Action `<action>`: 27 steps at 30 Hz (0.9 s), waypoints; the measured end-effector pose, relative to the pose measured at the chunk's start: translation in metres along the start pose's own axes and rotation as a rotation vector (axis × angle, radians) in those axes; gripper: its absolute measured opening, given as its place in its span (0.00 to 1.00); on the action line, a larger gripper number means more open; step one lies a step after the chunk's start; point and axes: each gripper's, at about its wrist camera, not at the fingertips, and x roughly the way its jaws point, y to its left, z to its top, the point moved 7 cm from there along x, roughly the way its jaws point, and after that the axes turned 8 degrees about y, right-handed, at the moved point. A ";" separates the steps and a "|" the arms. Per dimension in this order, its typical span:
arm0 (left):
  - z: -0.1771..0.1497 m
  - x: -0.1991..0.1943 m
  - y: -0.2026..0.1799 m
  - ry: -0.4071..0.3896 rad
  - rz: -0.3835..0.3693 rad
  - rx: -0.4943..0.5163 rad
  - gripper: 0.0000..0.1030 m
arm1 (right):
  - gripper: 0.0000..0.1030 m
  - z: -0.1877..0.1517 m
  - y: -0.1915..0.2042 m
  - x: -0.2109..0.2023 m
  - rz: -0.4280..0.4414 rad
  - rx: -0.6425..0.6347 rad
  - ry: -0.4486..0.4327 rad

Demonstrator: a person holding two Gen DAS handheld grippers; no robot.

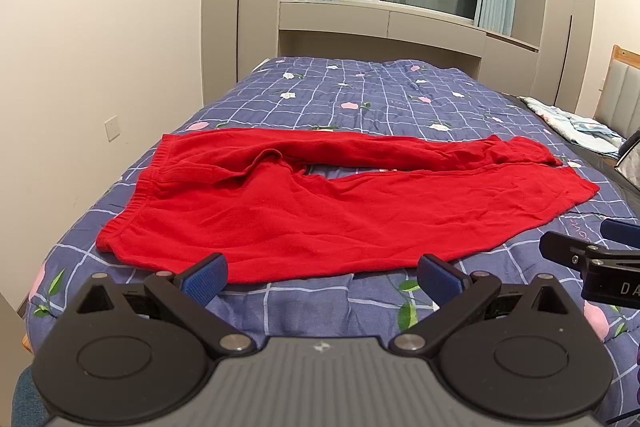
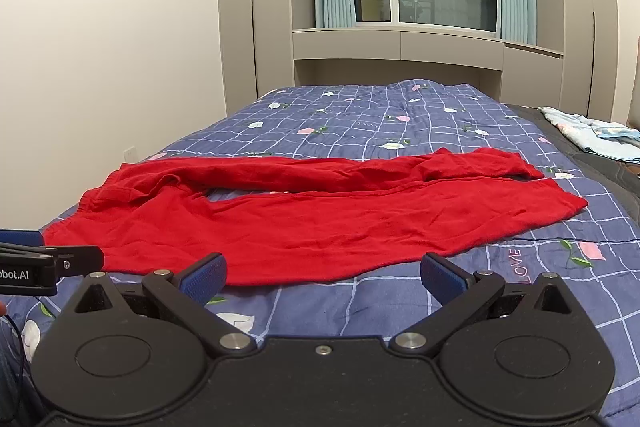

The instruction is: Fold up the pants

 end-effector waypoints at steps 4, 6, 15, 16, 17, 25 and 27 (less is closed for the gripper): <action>0.000 0.000 0.000 0.002 -0.003 0.000 1.00 | 1.00 0.001 0.000 -0.003 -0.001 -0.002 0.004; 0.000 0.000 0.000 0.000 -0.003 0.000 1.00 | 1.00 0.002 -0.001 -0.003 -0.001 -0.003 0.006; -0.001 0.000 0.000 0.005 -0.006 0.000 1.00 | 1.00 0.003 0.000 -0.002 -0.003 -0.010 0.013; -0.001 0.000 -0.001 0.006 -0.007 0.000 1.00 | 1.00 0.003 0.001 -0.002 -0.005 -0.009 0.015; 0.000 0.001 0.000 0.007 -0.007 0.000 1.00 | 1.00 0.004 0.002 -0.001 -0.006 -0.010 0.015; 0.000 0.003 0.002 0.016 -0.012 -0.006 1.00 | 1.00 0.004 0.002 -0.001 -0.006 -0.011 0.017; 0.000 0.003 0.002 0.016 -0.012 -0.008 1.00 | 1.00 0.004 0.003 0.000 -0.006 -0.013 0.020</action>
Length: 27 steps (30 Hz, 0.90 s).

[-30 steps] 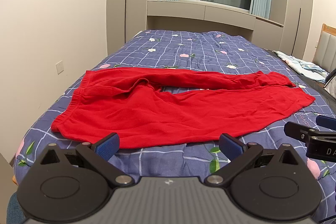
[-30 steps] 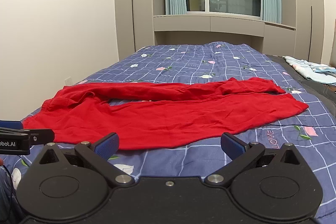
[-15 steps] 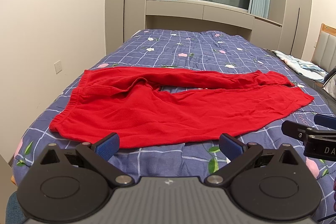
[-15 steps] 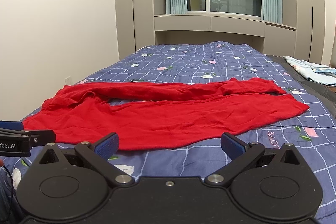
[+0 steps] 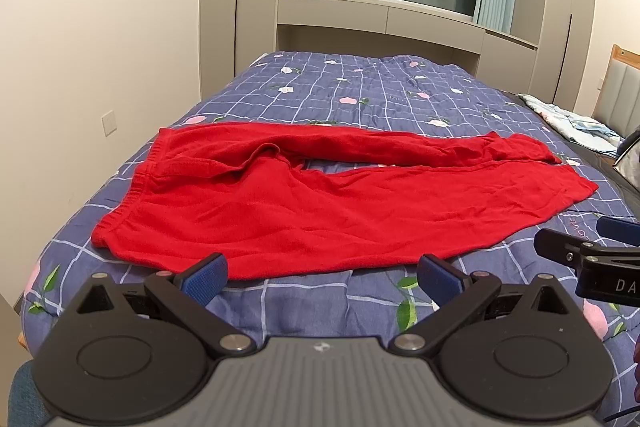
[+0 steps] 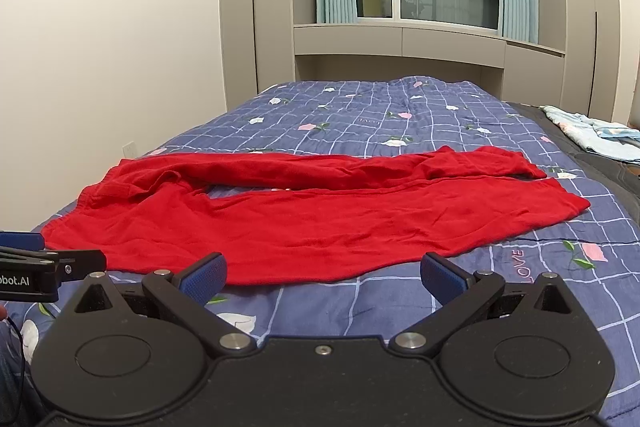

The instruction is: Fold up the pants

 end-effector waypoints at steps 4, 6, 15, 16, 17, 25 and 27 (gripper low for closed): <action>0.000 0.001 0.000 0.003 0.000 -0.001 1.00 | 1.00 0.001 0.000 0.002 0.000 -0.003 0.003; 0.000 0.001 0.000 0.004 0.000 -0.001 1.00 | 1.00 0.001 0.001 0.002 0.000 -0.002 0.003; -0.001 0.002 0.000 0.007 0.001 -0.001 1.00 | 1.00 0.000 0.000 0.004 0.000 -0.001 0.005; -0.001 0.002 0.000 0.007 0.001 -0.001 1.00 | 1.00 0.000 0.000 0.004 0.000 -0.001 0.006; -0.001 0.002 0.000 0.007 0.001 -0.001 1.00 | 1.00 0.000 0.000 0.004 -0.001 -0.001 0.007; -0.003 0.007 0.001 0.024 0.002 -0.008 1.00 | 1.00 -0.002 0.001 0.009 0.001 0.004 0.025; -0.001 0.008 0.002 0.030 -0.001 -0.012 1.00 | 1.00 -0.001 0.002 0.009 0.000 0.002 0.027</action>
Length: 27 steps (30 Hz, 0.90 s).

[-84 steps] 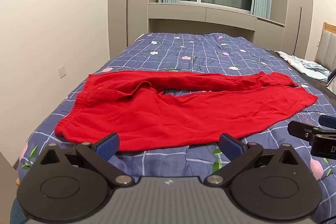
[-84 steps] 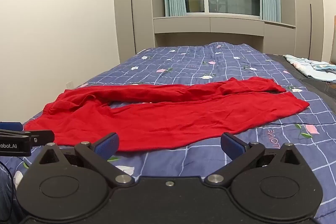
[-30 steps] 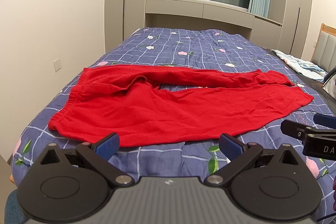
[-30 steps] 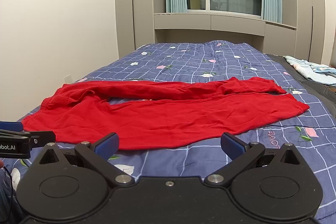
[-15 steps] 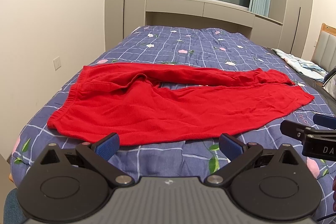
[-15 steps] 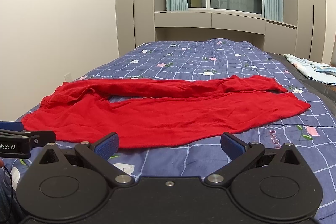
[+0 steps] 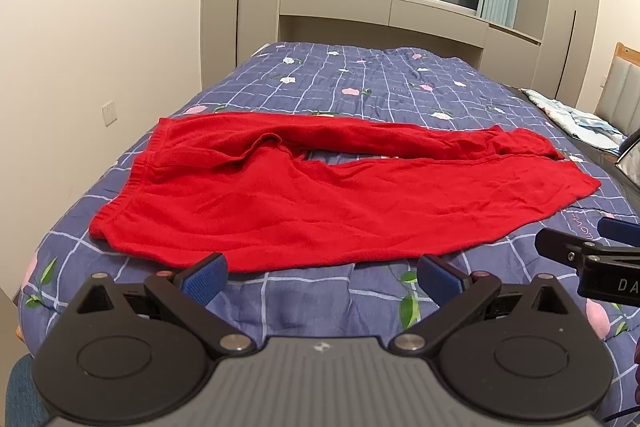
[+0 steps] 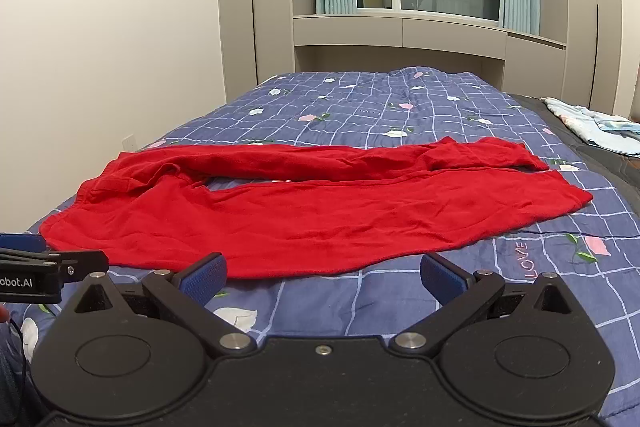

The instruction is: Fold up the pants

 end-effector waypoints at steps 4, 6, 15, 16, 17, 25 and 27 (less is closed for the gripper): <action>0.002 0.002 0.003 0.034 -0.014 -0.024 1.00 | 1.00 0.004 0.000 0.000 0.000 0.004 0.010; 0.003 0.004 0.004 0.054 -0.021 -0.036 1.00 | 1.00 0.006 0.001 0.000 -0.001 0.003 0.017; 0.015 0.006 0.007 0.135 -0.070 -0.068 1.00 | 1.00 0.027 0.003 0.003 -0.013 0.006 0.067; 0.017 0.006 0.007 0.143 -0.074 -0.067 1.00 | 1.00 0.029 0.004 0.004 -0.011 0.005 0.070; 0.020 0.007 0.008 0.150 -0.081 -0.069 1.00 | 1.00 0.032 0.005 0.005 -0.013 0.001 0.075; 0.057 0.014 0.032 0.142 -0.040 -0.110 1.00 | 1.00 0.060 0.008 0.017 -0.077 -0.028 0.143; 0.069 0.016 0.040 0.128 -0.009 -0.107 1.00 | 1.00 0.068 0.008 0.020 -0.076 -0.034 0.143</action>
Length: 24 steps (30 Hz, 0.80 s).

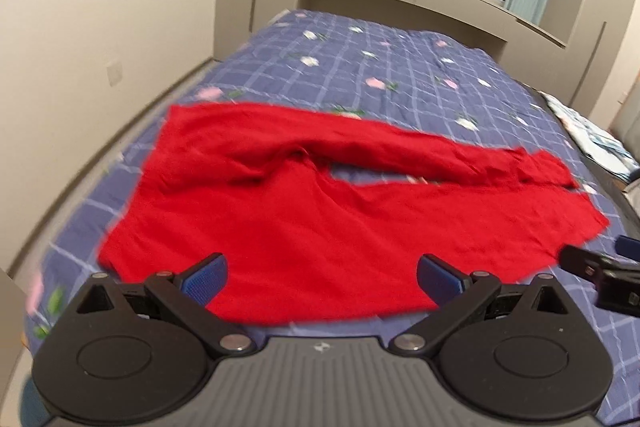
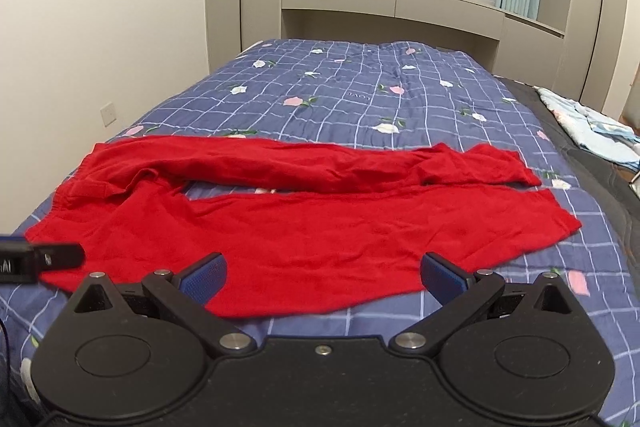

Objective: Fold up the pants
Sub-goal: 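Move both open grippers down to the waistband of the red pants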

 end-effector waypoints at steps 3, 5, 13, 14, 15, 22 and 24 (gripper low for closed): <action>0.019 0.001 0.010 -0.014 0.037 0.003 1.00 | 1.00 0.011 0.000 0.004 0.002 -0.010 -0.002; 0.031 0.004 0.017 -0.019 0.057 0.006 1.00 | 1.00 0.019 0.001 0.009 0.006 -0.017 0.000; 0.075 0.033 0.042 -0.001 0.123 0.050 1.00 | 1.00 0.049 0.003 0.040 0.037 -0.034 0.003; 0.081 0.038 0.045 0.002 0.131 0.054 1.00 | 1.00 0.052 0.004 0.044 0.044 -0.032 0.004; 0.087 0.042 0.049 0.004 0.139 0.056 1.00 | 1.00 0.056 0.004 0.051 0.051 -0.030 0.006; 0.127 0.070 0.073 0.010 0.182 0.058 1.00 | 1.00 0.088 0.000 0.093 0.128 -0.047 -0.057; 0.138 0.079 0.078 0.008 0.184 0.066 1.00 | 1.00 0.100 -0.002 0.104 0.129 -0.076 -0.095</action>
